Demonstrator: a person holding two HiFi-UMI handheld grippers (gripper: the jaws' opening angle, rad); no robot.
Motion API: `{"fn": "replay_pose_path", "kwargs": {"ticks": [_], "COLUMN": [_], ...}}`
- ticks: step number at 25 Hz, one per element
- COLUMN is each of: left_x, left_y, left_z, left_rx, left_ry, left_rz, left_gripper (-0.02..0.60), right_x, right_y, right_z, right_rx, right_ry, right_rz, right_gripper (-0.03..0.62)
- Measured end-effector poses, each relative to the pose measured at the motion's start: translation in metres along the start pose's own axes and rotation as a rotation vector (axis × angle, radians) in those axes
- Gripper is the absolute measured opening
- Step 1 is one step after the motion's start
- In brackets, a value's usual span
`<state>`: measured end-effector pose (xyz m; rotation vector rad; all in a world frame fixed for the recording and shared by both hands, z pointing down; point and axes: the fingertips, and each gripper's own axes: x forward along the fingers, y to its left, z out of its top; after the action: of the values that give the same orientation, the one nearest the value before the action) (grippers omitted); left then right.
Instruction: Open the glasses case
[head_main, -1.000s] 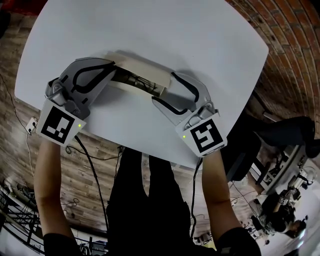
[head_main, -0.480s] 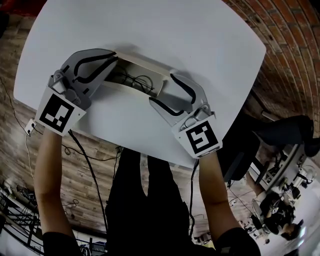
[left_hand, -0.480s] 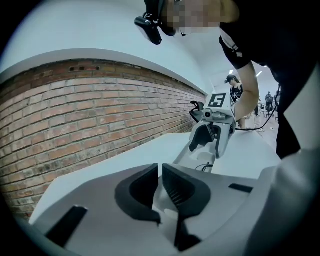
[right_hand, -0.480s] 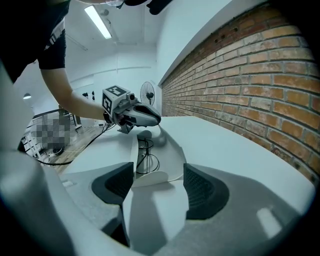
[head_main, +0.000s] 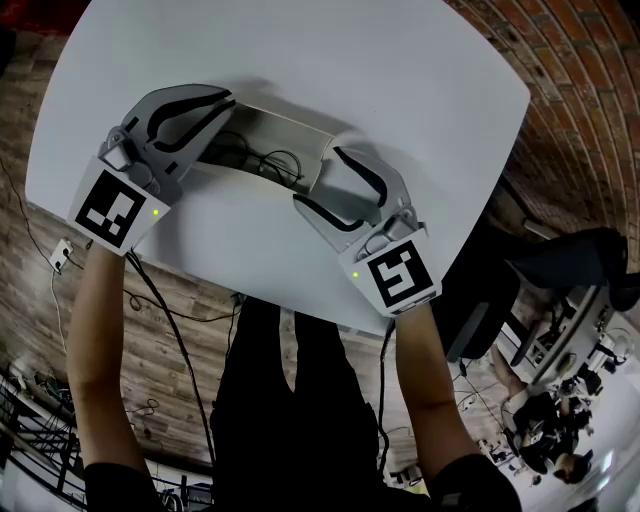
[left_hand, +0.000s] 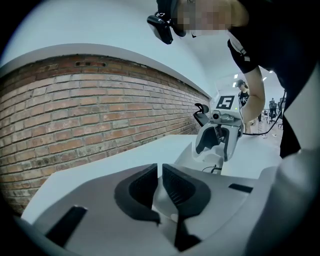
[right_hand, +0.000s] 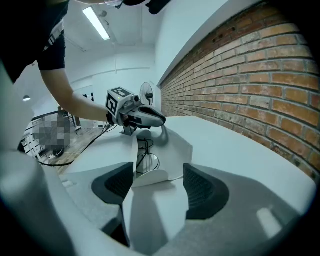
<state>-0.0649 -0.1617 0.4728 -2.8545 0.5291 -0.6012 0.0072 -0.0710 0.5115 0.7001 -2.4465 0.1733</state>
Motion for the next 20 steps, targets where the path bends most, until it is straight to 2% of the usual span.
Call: {"fn": "replay_pose_path", "kwargs": {"ticks": [6,13,20], "left_x": [0.0046,0.0003,-0.0018], "left_y": [0.0078,0.0061,0.0022], "left_z": [0.0054,0.0055,0.0078], "left_rx": [-0.144,-0.201,-0.195], "left_ry": [-0.07,-0.096,-0.102], "left_rz": [0.013,-0.005,-0.021], "left_gripper": [0.018,0.02,0.023], "right_x": [0.0001,0.0003,-0.0024], "right_y": [0.0,0.0034,0.0019], "right_z": [0.0006,-0.0003,0.0042], "right_rx": [0.0,0.002,0.013], "right_ry": [-0.005,-0.005,-0.038], "right_rz": [-0.003,-0.006,0.002], "right_gripper": [0.311,0.311,0.311]}}
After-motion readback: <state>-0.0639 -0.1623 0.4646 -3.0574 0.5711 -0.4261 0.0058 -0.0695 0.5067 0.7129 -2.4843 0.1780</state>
